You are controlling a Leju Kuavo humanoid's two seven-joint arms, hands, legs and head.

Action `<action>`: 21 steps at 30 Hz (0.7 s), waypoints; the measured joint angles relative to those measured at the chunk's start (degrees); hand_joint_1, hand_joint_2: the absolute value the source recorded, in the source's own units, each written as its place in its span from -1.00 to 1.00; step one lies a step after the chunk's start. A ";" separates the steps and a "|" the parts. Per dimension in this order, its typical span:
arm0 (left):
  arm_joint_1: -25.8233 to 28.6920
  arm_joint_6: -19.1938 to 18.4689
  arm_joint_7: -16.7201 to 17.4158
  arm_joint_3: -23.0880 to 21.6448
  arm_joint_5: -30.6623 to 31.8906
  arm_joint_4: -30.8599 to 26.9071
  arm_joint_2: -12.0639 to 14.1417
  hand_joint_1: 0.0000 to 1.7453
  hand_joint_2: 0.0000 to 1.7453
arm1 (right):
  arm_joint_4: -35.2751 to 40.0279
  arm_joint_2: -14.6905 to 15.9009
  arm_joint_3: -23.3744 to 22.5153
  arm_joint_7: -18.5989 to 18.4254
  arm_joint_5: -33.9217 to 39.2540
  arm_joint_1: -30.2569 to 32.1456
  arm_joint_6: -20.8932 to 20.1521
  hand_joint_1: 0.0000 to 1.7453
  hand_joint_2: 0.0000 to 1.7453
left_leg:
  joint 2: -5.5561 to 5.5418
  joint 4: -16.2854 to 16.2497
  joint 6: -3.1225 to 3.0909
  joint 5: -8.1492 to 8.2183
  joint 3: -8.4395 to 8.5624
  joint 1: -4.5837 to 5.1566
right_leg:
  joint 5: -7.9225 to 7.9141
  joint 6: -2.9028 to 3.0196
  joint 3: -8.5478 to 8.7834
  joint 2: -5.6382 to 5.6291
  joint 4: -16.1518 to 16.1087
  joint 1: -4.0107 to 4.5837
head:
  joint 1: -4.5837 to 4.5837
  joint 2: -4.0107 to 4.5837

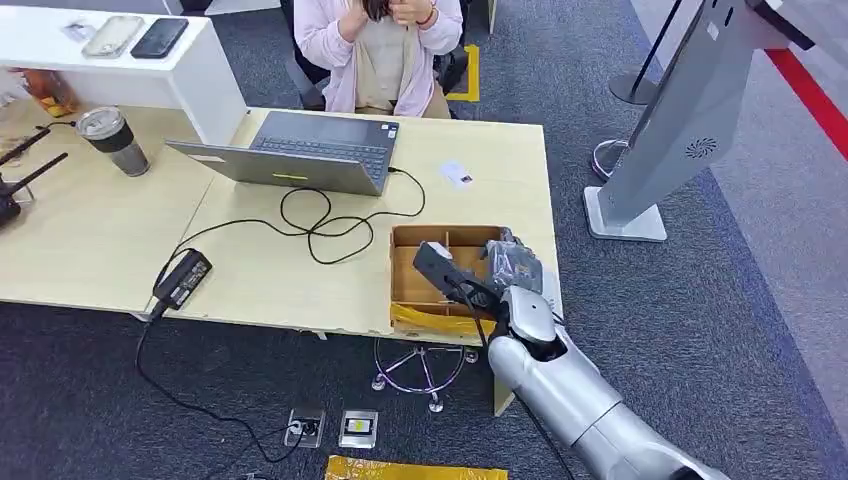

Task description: Pass the card to the sensor for recognition and then transmit it.

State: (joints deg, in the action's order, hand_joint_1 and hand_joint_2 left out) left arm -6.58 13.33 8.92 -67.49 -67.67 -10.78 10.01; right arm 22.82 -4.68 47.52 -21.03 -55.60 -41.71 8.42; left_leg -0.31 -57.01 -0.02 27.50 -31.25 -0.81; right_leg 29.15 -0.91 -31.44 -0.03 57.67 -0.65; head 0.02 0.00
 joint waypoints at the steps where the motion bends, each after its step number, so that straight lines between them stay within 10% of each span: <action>1: 0.00 0.00 0.00 0.00 0.00 0.00 0.00 -1.00 -1.00 | 0.00 0.00 0.00 0.00 0.00 0.00 0.00 -1.00 -1.00 | 0.00 0.00 0.00 0.00 0.00 0.00 | 0.00 0.00 0.00 0.00 0.00 0.00 | 0.00 0.00; 8: 0.00 -0.04 0.00 0.00 0.11 0.00 0.02 -1.00 -1.00 | 0.02 0.22 0.00 -0.35 -1.44 -1.71 0.07 -1.00 -1.00 | 0.00 0.00 0.00 0.00 0.00 0.00 | 0.00 0.00 0.00 0.00 0.00 0.00 | 0.00 0.00; 9: 0.00 -0.09 0.00 0.00 0.15 0.00 0.02 -1.00 -1.00 | 0.04 0.33 0.00 -0.35 -1.77 -2.34 -0.02 -1.00 1.00 | 0.00 0.00 0.00 0.00 0.01 0.00 | 0.00 0.00 0.00 0.00 0.00 0.00 | 0.00 0.00; 21: 0.01 -0.81 0.00 -0.02 0.39 0.00 0.20 -1.00 -1.00 | 3.96 2.12 -0.17 1.68 -2.01 -7.37 0.19 -1.00 1.00 | 0.00 -0.01 0.00 0.00 0.01 0.00 | 0.00 0.00 0.00 0.00 0.00 0.00 | 0.00 0.00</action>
State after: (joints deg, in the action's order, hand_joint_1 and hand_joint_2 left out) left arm -6.57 12.52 8.92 -67.52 -67.27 -10.78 10.21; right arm 26.77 -2.56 47.34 -19.35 -57.62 -49.08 8.61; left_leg -0.31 -57.02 -0.02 27.49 -31.23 -0.81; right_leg 29.14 -0.91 -31.44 -0.04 57.67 -0.65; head 0.02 0.00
